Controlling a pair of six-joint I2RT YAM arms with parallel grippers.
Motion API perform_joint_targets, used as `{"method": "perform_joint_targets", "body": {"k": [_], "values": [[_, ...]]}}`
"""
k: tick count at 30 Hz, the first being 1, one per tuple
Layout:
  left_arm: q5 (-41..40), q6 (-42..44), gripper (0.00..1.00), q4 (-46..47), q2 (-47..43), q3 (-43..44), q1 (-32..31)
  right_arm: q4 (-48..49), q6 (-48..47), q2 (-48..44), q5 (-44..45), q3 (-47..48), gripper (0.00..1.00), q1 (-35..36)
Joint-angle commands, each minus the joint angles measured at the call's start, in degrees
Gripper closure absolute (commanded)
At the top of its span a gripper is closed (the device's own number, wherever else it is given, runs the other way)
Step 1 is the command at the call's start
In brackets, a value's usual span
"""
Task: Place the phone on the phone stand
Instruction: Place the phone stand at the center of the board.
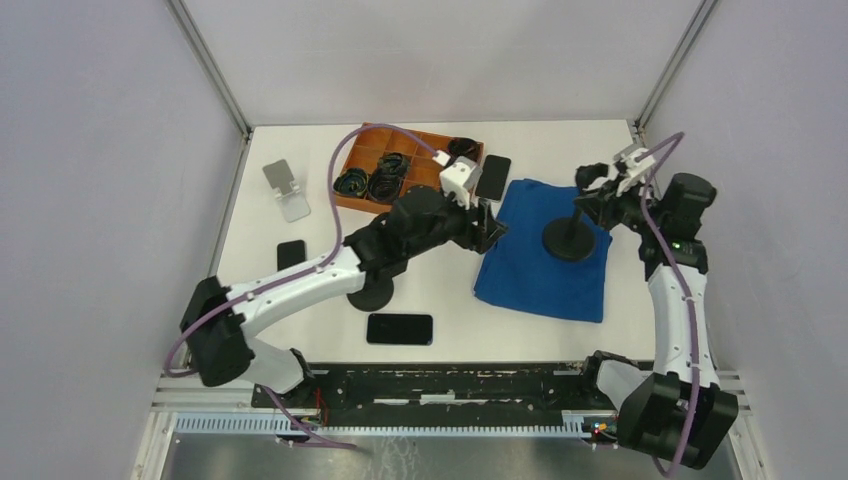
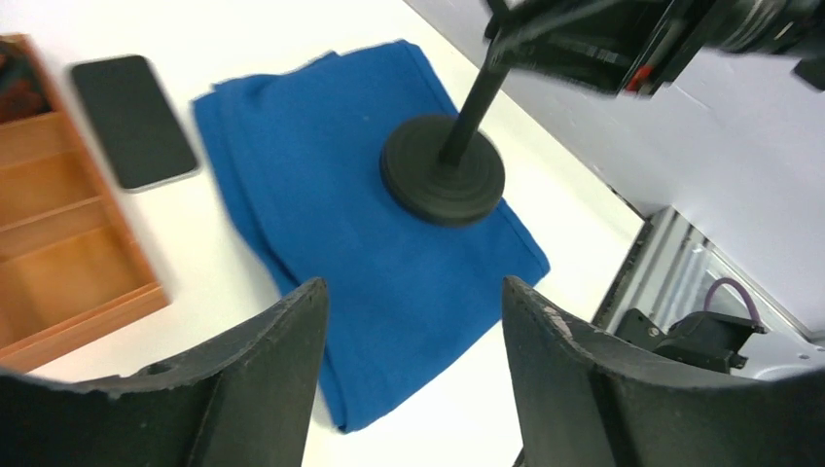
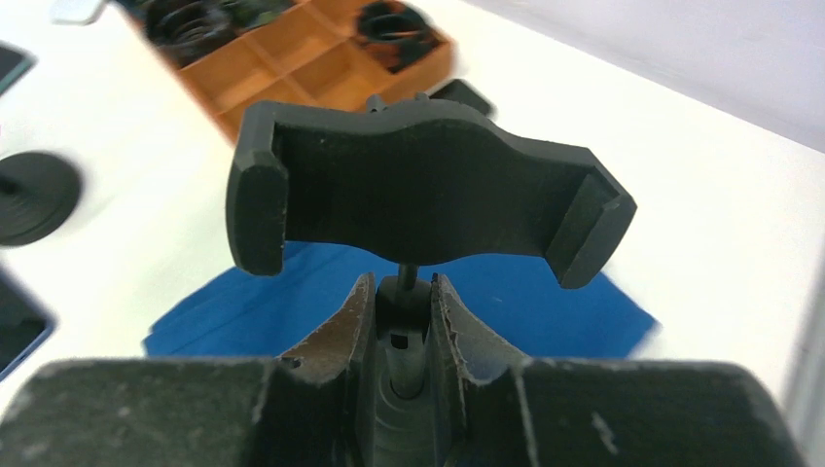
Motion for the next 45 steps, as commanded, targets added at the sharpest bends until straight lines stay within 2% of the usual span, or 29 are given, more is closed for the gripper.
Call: {"method": "perform_joint_targets", "body": {"k": [1,8,12,18,26,38,45], "values": [[-7.68,3.97,0.24,-1.19,-11.48,-6.03,-0.14,8.57,1.77,-0.7,0.15,-1.94,1.0,11.26],[-12.98,-0.12,0.23,-6.29,-27.21,-14.2,-0.15,12.17,4.26,5.18,4.52,4.34,1.0,27.98],[-15.93,-3.18,0.23,-6.76,-33.33,-18.82,-0.14,15.92,6.31,8.94,10.98,6.4,1.0,38.25],[-18.8,-5.3,0.23,-7.28,-38.79,-21.51,-0.15,22.04,10.13,15.9,19.57,7.06,1.0,47.07],[-20.57,-4.69,0.22,-8.62,-40.0,-20.88,-0.15,29.59,11.17,19.58,30.42,1.61,1.0,51.37],[-20.04,-5.59,0.22,-6.97,-38.8,-22.1,-0.13,38.8,12.18,21.09,33.66,-6.85,0.98,51.83],[-19.21,-6.08,0.22,-6.82,-39.06,-22.84,-0.15,37.91,8.23,19.15,30.28,-10.37,0.79,51.84]]}}
